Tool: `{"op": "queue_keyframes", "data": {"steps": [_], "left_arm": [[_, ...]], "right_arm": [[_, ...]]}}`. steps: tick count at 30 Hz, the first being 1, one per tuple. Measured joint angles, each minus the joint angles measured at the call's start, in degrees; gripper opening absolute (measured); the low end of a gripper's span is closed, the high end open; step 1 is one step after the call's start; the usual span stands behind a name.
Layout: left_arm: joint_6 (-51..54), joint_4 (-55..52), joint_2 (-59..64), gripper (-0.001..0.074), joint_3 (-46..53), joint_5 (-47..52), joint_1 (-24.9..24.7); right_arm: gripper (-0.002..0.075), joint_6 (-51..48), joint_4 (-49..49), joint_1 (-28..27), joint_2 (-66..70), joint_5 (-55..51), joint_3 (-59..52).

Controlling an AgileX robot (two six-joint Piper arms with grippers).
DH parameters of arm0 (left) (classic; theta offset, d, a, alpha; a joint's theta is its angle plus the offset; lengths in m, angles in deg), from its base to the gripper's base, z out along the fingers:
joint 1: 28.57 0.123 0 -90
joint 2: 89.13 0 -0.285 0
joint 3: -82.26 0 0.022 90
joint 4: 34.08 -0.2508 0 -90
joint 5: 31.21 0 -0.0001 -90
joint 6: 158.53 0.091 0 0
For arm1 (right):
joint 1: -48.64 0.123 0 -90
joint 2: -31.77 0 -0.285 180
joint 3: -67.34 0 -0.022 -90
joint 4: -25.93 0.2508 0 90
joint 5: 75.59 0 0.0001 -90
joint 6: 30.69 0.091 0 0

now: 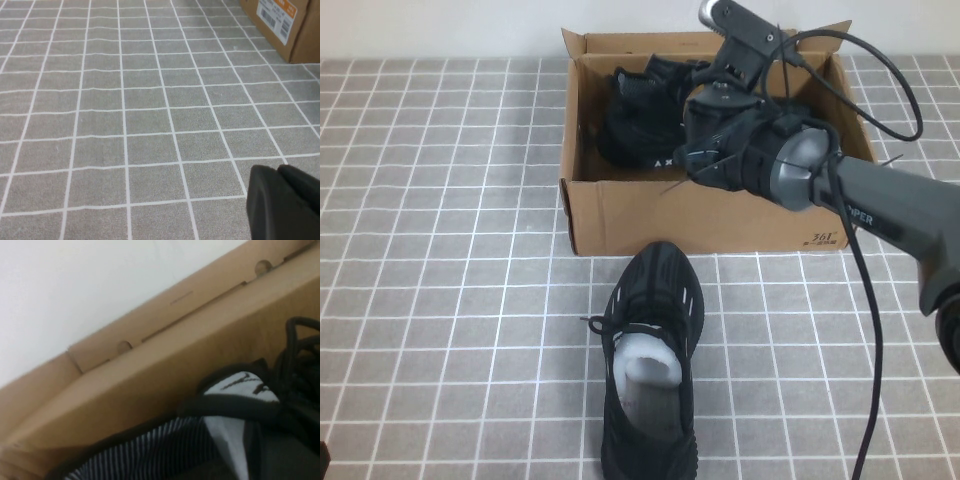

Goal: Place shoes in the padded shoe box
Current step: Place the shoe in the shoe box

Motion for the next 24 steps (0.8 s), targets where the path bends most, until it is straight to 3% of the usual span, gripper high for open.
{"op": "queue_keyframes", "data": {"steps": [3,11,14,20,24], "left_arm": [[0.00,0.00,0.00,-0.0004,0.00,0.00,0.00],[0.00,0.00,0.00,-0.0004,0.00,0.00,0.00],[0.00,0.00,0.00,-0.0004,0.00,0.00,0.00],[0.00,0.00,0.00,-0.0004,0.00,0.00,0.00],[0.00,0.00,0.00,-0.0004,0.00,0.00,0.00]], "right_arm": [[-0.0006,-3.86,-0.35,0.00,0.13,0.00,0.00],[0.0028,-2.72,4.34,0.00,0.13,2.96,0.00],[0.0134,-1.86,4.08,0.00,0.13,5.91,0.00],[0.0477,0.22,3.66,0.11,-0.63,6.96,0.00],[0.0505,-0.53,3.66,0.21,-2.78,9.74,0.00]]}}
